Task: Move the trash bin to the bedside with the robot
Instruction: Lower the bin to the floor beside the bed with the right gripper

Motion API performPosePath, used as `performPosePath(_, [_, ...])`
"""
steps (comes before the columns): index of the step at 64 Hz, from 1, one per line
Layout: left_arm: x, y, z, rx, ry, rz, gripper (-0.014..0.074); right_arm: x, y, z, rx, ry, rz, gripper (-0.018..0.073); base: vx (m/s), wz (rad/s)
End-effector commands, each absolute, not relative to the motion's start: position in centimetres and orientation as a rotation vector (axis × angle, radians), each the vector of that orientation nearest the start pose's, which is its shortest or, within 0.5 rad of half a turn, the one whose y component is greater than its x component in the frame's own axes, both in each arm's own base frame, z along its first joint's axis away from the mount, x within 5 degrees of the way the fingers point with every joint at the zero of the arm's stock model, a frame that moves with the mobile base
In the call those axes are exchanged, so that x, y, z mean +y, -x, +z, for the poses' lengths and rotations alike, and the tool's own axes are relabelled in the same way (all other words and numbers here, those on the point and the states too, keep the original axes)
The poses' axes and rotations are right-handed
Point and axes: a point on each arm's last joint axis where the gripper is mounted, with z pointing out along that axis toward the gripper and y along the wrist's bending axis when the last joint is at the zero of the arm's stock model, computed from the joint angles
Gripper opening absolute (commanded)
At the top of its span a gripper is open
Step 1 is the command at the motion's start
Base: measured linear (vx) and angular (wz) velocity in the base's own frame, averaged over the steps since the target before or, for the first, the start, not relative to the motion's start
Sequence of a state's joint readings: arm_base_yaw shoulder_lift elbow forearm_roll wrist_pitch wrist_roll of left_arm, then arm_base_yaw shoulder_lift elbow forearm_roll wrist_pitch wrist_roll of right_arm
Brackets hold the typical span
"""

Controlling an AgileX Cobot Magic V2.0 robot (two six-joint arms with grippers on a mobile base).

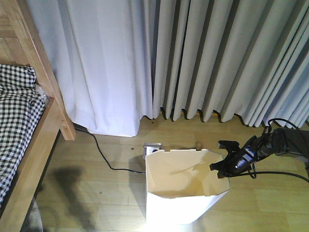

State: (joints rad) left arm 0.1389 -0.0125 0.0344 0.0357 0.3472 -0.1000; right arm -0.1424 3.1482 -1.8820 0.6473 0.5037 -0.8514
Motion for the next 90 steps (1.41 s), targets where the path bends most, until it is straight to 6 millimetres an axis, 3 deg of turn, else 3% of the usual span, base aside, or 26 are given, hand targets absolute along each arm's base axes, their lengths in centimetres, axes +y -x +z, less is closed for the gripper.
performPosePath(1, [0.82, -5.35, 17.64, 1.766, 0.191, 0.054, -0.0006, -2.86, -42.28, -19.04, 3.007, 0.147, 0.563, 0.0015, 0.00, 0.00])
performPosePath(25, [0.82, -5.35, 17.64, 1.766, 0.191, 0.054, -0.0006, -3.02, -42.49, -19.08, 2.993, 0.133, 0.530, 0.0055, 0.00, 0.00])
performPosePath(50, [0.82, -5.35, 17.64, 1.766, 0.191, 0.054, -0.0006, -2.96, -42.44, -19.06, 2.996, 0.133, 0.542, 0.0160, 0.00, 0.00])
performPosePath(64, [0.82, -5.35, 17.64, 1.766, 0.191, 0.054, -0.0006, -2.96, -42.44, -19.06, 2.997, 0.128, 0.542, 0.0267, 0.00, 0.00])
performPosePath(90, [0.82, -5.35, 17.64, 1.766, 0.191, 0.054, -0.0006, -3.23, -42.85, -18.86, 2.975, 0.120, 0.499, 0.0549, 0.00, 0.00])
